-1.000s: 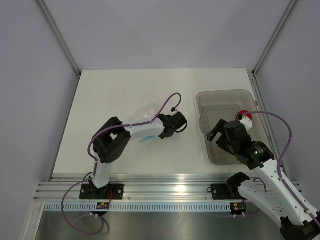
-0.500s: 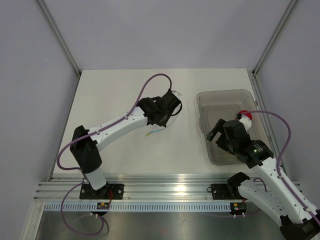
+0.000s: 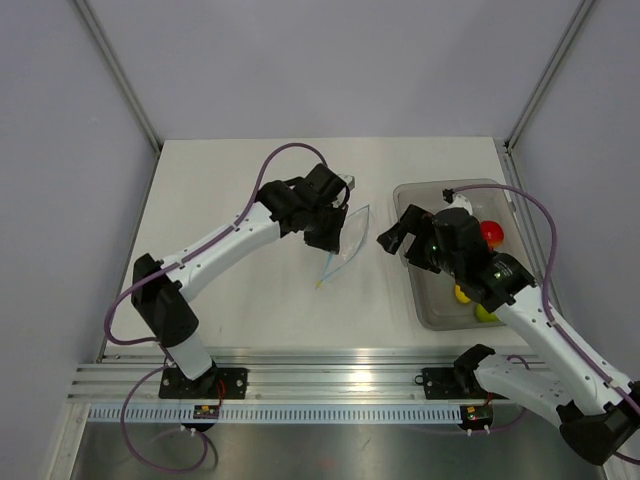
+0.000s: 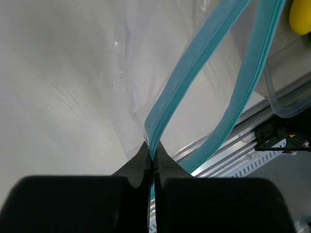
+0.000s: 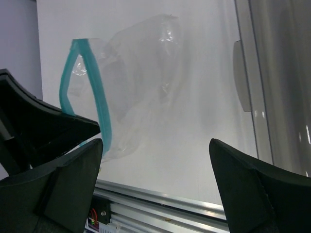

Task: Place the food in the zip-top bag and seal the zipper
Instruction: Pick up the zipper food storage bag at the center of the board, then open the zipper of the food storage bag at the center of the board.

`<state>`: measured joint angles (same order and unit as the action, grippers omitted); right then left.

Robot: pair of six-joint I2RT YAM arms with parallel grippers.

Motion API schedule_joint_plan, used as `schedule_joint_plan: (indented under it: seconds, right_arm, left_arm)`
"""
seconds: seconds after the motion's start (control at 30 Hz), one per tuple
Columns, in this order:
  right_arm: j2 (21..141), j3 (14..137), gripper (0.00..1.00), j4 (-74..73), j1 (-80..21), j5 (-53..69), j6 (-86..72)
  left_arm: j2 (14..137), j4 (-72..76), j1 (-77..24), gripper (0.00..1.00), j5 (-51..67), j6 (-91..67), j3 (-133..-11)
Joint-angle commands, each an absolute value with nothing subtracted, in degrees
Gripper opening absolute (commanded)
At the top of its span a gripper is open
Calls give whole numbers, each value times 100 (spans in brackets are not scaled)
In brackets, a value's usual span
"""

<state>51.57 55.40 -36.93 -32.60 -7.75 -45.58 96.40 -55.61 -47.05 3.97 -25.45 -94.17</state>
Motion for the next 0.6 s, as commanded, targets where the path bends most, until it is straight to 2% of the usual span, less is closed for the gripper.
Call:
schedule_joint_plan:
  seconds: [0.0,0.23,0.33,0.4,0.43,0.57]
  right_arm:
    - [5396,5871,97,-3129,-3515,-519,-4474]
    - [6327,6389,97,-3137,-3955,-456,-4236]
    - [6564,6372,95,-3147,-3990,-484,-4342]
    - [6653,6328,90,-3129,-4008,-492,-4386]
    - [6723,6293,83,-3155,-4017,-536,-4403]
    - [6794,6240,29,-3278,-4008,-843,-4360]
  left_arm:
    - [9712,-5335,-4667,0,835,-3023,-9834]
    - [9817,-5300,-4579,0,694,-3409,-10028]
    - [9747,-5256,-4518,0,694,-3533,-9985]
    - [9668,-5186,-4474,0,720,-3594,-9914]
    - [9651,-5159,-4448,0,729,-3612,-9888]
    - [9607,-5177,-4403,0,738,-3630,-9782]
